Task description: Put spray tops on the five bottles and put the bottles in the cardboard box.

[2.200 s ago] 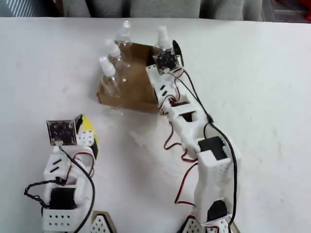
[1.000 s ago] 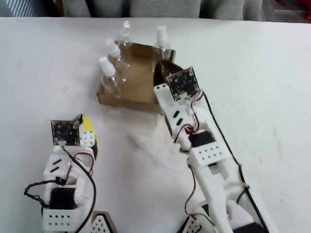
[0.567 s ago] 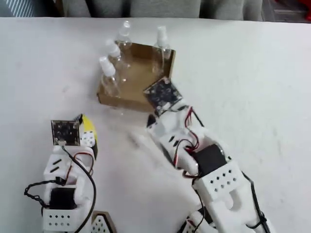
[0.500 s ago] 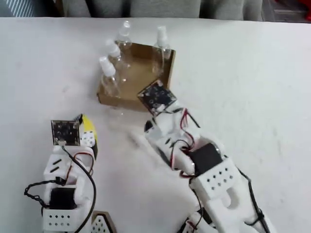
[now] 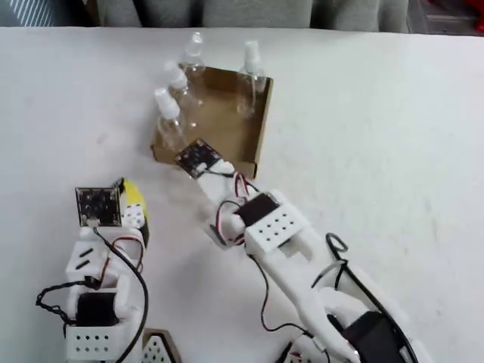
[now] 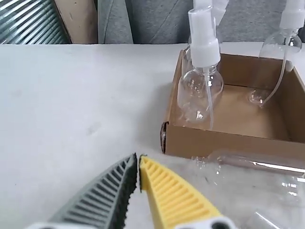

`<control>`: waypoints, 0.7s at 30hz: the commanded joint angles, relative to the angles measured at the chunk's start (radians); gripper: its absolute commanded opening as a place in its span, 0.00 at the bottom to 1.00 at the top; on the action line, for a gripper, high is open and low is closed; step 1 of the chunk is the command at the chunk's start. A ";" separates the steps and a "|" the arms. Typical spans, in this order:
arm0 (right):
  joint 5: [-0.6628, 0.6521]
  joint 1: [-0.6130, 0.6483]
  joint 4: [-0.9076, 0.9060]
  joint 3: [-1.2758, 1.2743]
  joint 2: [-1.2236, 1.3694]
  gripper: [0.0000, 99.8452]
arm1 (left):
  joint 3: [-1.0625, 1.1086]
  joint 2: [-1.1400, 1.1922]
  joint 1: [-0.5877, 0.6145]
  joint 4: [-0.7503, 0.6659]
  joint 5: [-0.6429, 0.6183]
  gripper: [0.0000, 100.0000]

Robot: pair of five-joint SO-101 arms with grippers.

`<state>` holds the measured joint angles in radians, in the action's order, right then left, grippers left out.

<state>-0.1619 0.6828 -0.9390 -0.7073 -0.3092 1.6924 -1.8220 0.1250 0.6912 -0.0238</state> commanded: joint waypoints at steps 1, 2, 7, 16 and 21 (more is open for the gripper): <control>-0.002 0.010 -0.019 0.066 0.016 0.14 | 0.000 -0.007 0.008 -0.018 0.009 0.02; -0.002 0.010 -0.018 0.069 0.028 0.14 | 0.000 -0.007 0.008 -0.018 0.009 0.02; -0.006 0.013 0.059 0.071 0.111 0.14 | -0.006 -0.007 0.008 0.006 0.009 0.02; -0.008 0.077 0.163 0.071 0.231 0.14 | -0.035 -0.007 0.008 0.074 0.011 0.02; 0.002 0.081 0.105 0.150 0.286 0.04 | -0.084 -0.007 0.012 0.178 0.011 0.02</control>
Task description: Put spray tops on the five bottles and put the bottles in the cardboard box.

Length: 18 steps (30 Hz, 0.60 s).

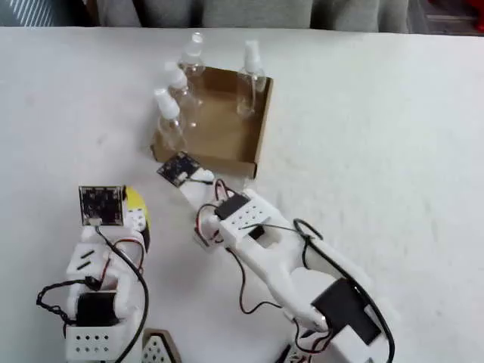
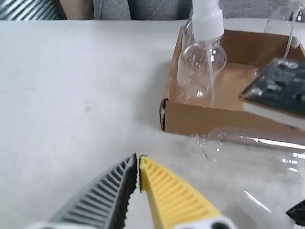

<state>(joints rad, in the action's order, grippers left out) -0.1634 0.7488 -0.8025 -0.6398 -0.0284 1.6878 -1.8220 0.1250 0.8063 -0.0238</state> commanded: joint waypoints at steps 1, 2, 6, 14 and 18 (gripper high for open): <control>0.005 0.016 -0.053 0.107 0.013 0.01 | -0.091 -0.007 0.012 0.087 0.011 0.02; 0.021 0.016 -0.073 0.132 0.018 0.02 | -0.100 -0.007 0.016 0.107 0.011 0.02; 0.166 0.025 -0.130 0.224 0.027 0.01 | -0.146 -0.005 0.096 0.144 0.008 0.02; 0.422 0.173 -0.154 0.315 0.030 0.02 | -0.178 -0.001 0.127 0.206 0.009 0.02; 0.470 0.202 -0.114 0.310 0.071 0.02 | -0.222 0.119 0.127 0.193 0.006 0.02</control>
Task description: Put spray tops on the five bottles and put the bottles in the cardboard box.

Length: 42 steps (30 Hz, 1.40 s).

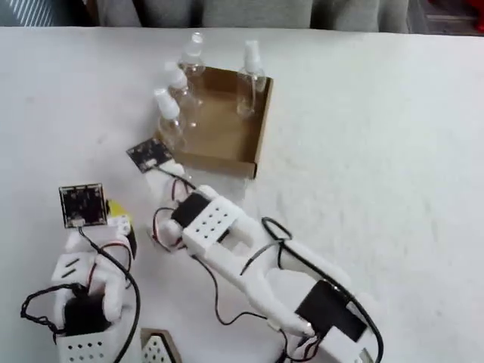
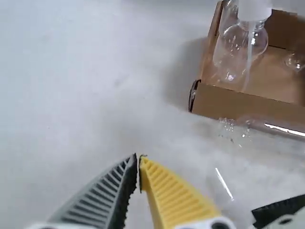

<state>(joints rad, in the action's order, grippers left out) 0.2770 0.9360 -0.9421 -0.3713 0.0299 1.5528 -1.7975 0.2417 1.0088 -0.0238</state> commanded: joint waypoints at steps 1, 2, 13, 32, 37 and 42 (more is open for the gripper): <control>0.026 0.019 0.038 0.041 0.033 0.02 | -0.109 0.157 0.012 -0.029 0.005 0.02; 0.021 0.025 0.045 0.043 0.053 0.03 | -0.132 0.231 0.013 -0.049 0.005 0.02; -0.221 0.059 -0.173 0.121 0.004 0.37 | -0.422 0.756 -0.004 -0.035 0.000 0.02; -0.336 -0.306 -0.493 0.112 -0.404 0.04 | -0.551 0.891 -0.314 0.293 -0.222 0.19; -0.341 -0.305 -0.412 0.058 -0.360 0.04 | -0.588 1.003 -0.321 0.285 -0.301 0.23; -0.341 -0.303 -0.398 0.055 -0.332 0.04 | -0.594 1.135 -0.318 0.170 -0.376 0.23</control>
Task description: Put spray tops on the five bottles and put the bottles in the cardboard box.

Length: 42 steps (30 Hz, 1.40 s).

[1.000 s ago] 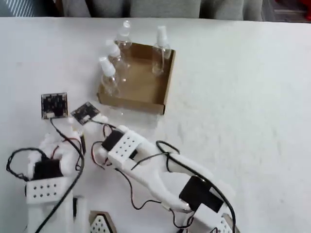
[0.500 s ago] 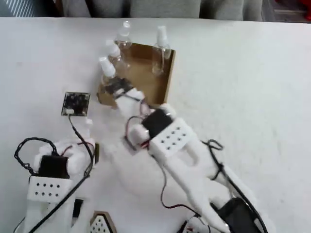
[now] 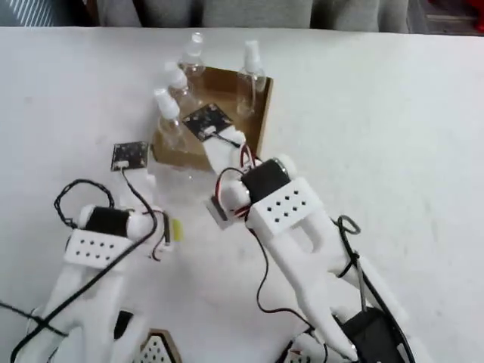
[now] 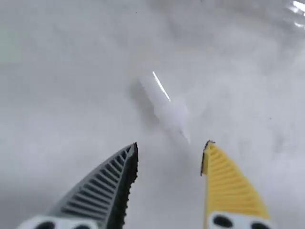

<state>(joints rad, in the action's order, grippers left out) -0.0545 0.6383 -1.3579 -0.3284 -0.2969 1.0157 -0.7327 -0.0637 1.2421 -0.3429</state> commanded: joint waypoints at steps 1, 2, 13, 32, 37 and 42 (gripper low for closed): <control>-0.009 -0.005 0.018 0.012 -0.005 0.04 | -0.064 0.104 -0.016 -0.080 -0.071 0.23; -0.009 -0.005 0.018 0.012 -0.005 0.04 | -0.078 0.136 -0.016 -0.089 -0.080 0.23; -0.011 -0.012 0.018 0.012 0.002 0.04 | -0.207 0.541 -0.015 -0.176 -0.161 0.23; -0.011 -0.010 0.053 -0.040 0.004 0.04 | -0.249 0.657 0.042 -0.226 -0.098 0.03; -0.002 -0.013 0.213 -0.178 0.004 0.04 | -0.293 0.656 0.177 -0.199 0.025 0.02; 0.058 -0.007 0.535 -0.338 0.004 0.04 | -0.347 0.662 0.292 -0.209 0.011 0.02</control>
<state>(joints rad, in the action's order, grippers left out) -0.0483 0.6368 -1.0019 -0.6183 -0.2908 0.7319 -0.0713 0.1726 1.0380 -0.3322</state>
